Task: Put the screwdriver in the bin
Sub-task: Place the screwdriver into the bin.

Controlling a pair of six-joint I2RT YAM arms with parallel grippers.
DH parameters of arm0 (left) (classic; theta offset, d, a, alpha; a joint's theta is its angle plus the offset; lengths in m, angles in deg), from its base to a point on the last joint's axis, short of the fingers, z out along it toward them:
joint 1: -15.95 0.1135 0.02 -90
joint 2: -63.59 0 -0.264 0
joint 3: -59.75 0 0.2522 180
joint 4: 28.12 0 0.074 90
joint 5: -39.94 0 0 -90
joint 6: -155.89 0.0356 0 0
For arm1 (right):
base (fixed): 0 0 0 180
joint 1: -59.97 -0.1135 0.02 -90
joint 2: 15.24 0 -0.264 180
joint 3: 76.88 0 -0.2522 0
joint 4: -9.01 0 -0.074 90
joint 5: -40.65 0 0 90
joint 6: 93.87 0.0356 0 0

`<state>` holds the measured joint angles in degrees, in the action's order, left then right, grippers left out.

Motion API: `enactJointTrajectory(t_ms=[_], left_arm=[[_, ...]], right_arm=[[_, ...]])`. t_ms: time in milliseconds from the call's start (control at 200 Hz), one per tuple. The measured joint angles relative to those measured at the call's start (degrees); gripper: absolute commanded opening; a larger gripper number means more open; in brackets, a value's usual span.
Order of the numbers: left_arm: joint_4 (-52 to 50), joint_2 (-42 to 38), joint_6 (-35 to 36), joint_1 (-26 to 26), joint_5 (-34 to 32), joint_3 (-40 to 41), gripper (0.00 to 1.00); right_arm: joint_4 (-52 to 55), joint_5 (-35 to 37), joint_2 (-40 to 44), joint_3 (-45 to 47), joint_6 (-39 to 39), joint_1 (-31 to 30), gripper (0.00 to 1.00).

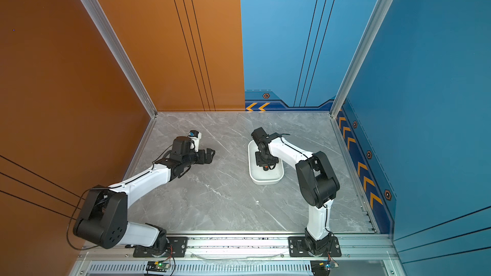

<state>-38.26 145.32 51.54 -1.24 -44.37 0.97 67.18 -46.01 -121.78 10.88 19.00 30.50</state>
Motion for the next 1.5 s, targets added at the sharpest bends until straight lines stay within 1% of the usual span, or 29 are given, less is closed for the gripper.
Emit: enactJointTrajectory(t_ms=[235, 531, 666, 926, 1131, 1171, 1231, 1296, 1351, 1396, 1497], left_arm=[[0.0, 0.0, 0.0, 0.0, 0.0, 0.0, 0.98], [0.0, 0.0, 0.0, 0.0, 0.2, 0.0, 0.98], [0.0, 0.0, 0.0, 0.0, 0.2, 0.0, 0.98], [0.0, 0.0, 0.0, 0.0, 0.2, 0.0, 0.98], [0.0, 0.0, 0.0, 0.0, 0.2, 0.0, 0.98], [0.0, 0.0, 0.0, 0.0, 0.2, 0.0, 0.98], [0.0, 0.0, 0.0, 0.0, 0.2, 0.0, 0.98], [0.0, 0.0, 0.0, 0.0, 0.2, 0.0, 0.98], [0.0, 0.0, 0.0, 0.0, 0.2, 0.0, 0.98], [0.0, 0.0, 0.0, 0.0, 0.2, 0.0, 0.98], [0.0, 0.0, 0.0, 0.0, 0.2, 0.0, 0.98]], right_arm=[[-0.1, 0.0, 5.4, 3.3, 2.5, -1.0, 0.00], [-0.1, 0.0, 5.7, 5.4, 4.2, -1.7, 0.00], [-0.1, 0.0, 4.5, 5.4, 4.2, -1.7, 0.00], [-0.4, -0.1, -0.6, 5.4, 4.2, -1.6, 0.00], [-1.3, -0.1, -1.2, 5.4, 4.2, -1.4, 0.00], [-1.6, -0.2, -1.2, 5.4, 4.2, -1.4, 0.12], [-1.6, -0.3, -1.2, 5.4, 4.2, -1.3, 0.21], [-1.6, -0.3, -1.2, 5.4, 4.3, -1.3, 0.35], [-1.6, -0.5, -1.2, 5.4, 4.6, -1.2, 0.41], [-1.6, -0.5, -1.2, 5.4, 4.6, -1.2, 0.49], [-1.8, -0.5, -1.2, 5.4, 4.6, -1.2, 0.57]])
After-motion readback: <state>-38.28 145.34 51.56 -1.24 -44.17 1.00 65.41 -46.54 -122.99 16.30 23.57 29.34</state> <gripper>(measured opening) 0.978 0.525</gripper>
